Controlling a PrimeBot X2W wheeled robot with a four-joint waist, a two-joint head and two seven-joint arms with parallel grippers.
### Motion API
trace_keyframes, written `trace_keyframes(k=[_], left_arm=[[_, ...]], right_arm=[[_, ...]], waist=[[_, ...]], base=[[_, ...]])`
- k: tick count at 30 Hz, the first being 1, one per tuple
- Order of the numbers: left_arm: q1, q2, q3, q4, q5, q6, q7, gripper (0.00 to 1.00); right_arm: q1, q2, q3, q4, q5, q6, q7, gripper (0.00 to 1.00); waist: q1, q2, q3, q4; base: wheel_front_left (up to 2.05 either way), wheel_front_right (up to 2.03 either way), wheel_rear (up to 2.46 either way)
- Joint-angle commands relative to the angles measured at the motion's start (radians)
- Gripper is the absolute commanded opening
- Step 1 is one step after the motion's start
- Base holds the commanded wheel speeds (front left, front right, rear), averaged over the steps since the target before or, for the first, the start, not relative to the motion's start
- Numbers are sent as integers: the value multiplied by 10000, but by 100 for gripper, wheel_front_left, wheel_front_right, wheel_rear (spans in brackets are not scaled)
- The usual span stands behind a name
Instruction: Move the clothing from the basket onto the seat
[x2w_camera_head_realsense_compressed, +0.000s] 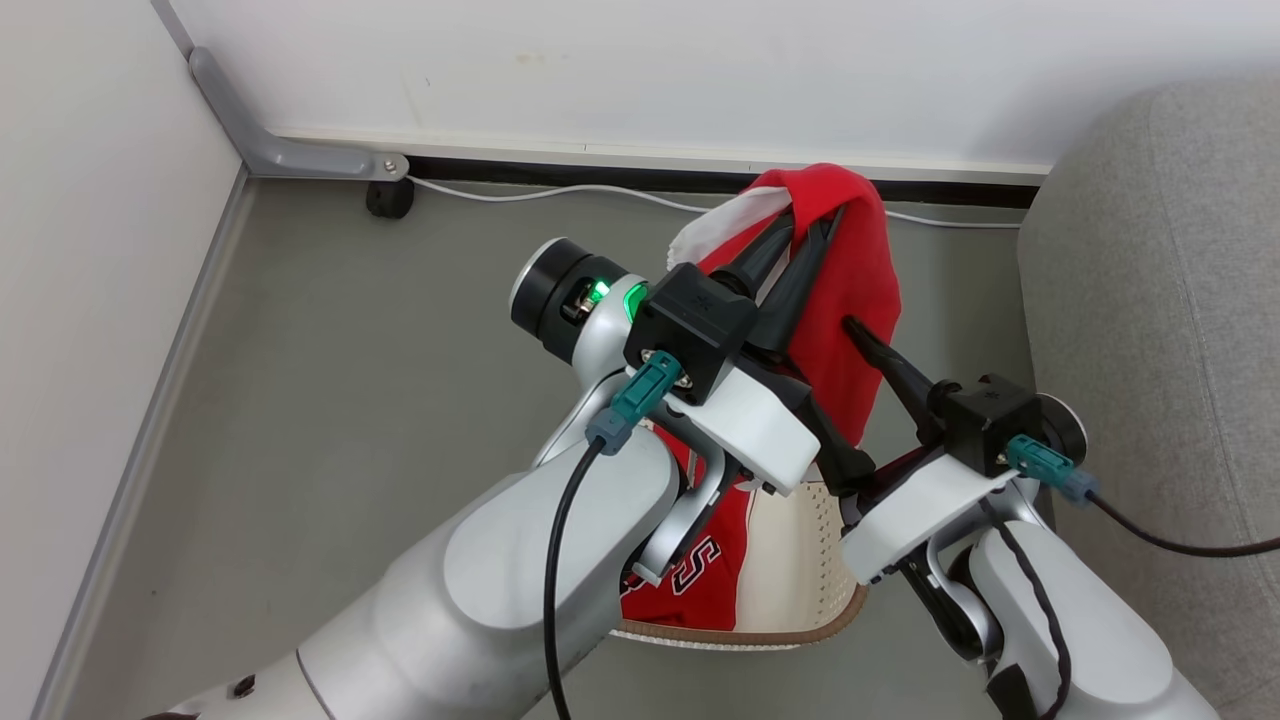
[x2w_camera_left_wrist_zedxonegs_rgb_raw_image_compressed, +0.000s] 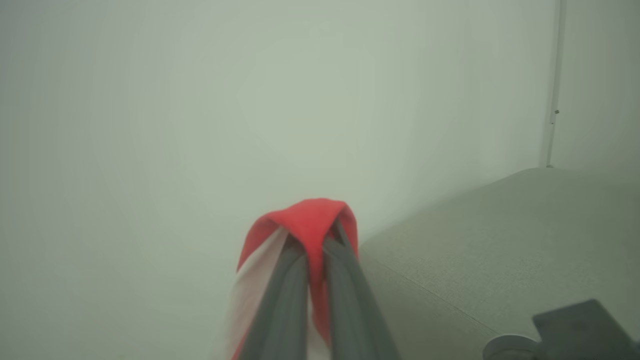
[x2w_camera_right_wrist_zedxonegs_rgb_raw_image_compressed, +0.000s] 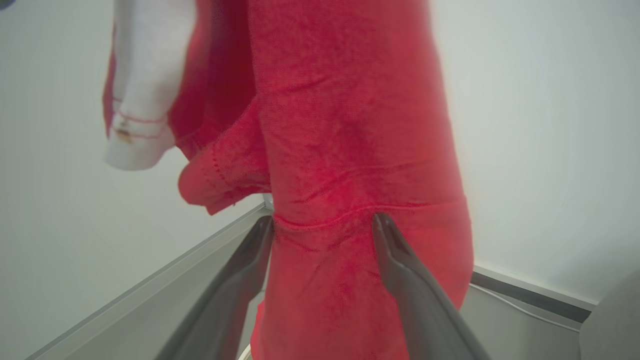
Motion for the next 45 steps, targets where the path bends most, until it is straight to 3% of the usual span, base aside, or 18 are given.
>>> trace_keyframes(k=[1, 3, 4, 5, 6, 7, 16, 17, 18, 19, 27, 45], left_arm=[[-527, 92, 247, -295, -159, 102, -88, 0], [-539, 92, 188, -319, -206, 117, -88, 0], [-539, 92, 166, -327, -235, 118, -88, 0], [-538, 91, 152, -336, -259, 120, -88, 0], [-531, 91, 145, -341, -275, 123, -88, 0], [-518, 91, 146, -341, -294, 125, -88, 0], [-286, 91, 241, -339, -290, 67, -89, 0], [-240, 91, 256, -343, -281, 48, -89, 24], [-205, 91, 271, -344, -258, 36, -89, 75], [-160, 91, 273, -324, -274, 2, -89, 100], [95, 91, 344, -137, -114, -414, -89, 100], [947, 91, 826, 1141, 318, -2164, -89, 100]], right_arm=[[-257, 179, 3, -84, -68, 69, -61, 100], [-273, 212, -184, 77, -74, 69, -61, 100], [-273, 212, -253, 172, -65, 69, -61, 92], [-277, 200, -320, 272, -50, 69, -61, 58], [-290, 177, -365, 357, -52, 69, -61, 14], [-290, 167, -404, 434, -26, 69, -61, 0], [-277, 45, -448, 288, 240, 69, -61, 0], [-256, 10, -468, 220, 268, 69, -61, 0], [-246, -22, -497, 159, 293, 69, -61, 0], [-240, -46, -528, 103, 327, 69, -61, 0], [-149, -244, -1002, -721, 691, 69, -61, 0], [37, -871, -3036, -2300, 1510, 69, -61, 0]], waist=[[0, 0, 3, 26], [0, 0, 7, 60], [0, 0, 8, 77], [0, 0, 11, 89], [0, 0, 13, 96], [0, 0, 15, 97], [0, 0, 27, -58], [0, 0, 35, -85], [0, 0, 54, -114], [0, 0, 72, -145], [0, 0, 256, -431], [0, 0, 274, -2016]], base=[[0, 0, 0], [0, 0, 0], [0, 0, 0], [0, 0, 0], [0, 0, 0], [0, 0, 0], [0, 0, 0], [0, 0, 0], [0, 0, 0], [0, 0, 0], [0, 0, 0], [0, 0, 0]])
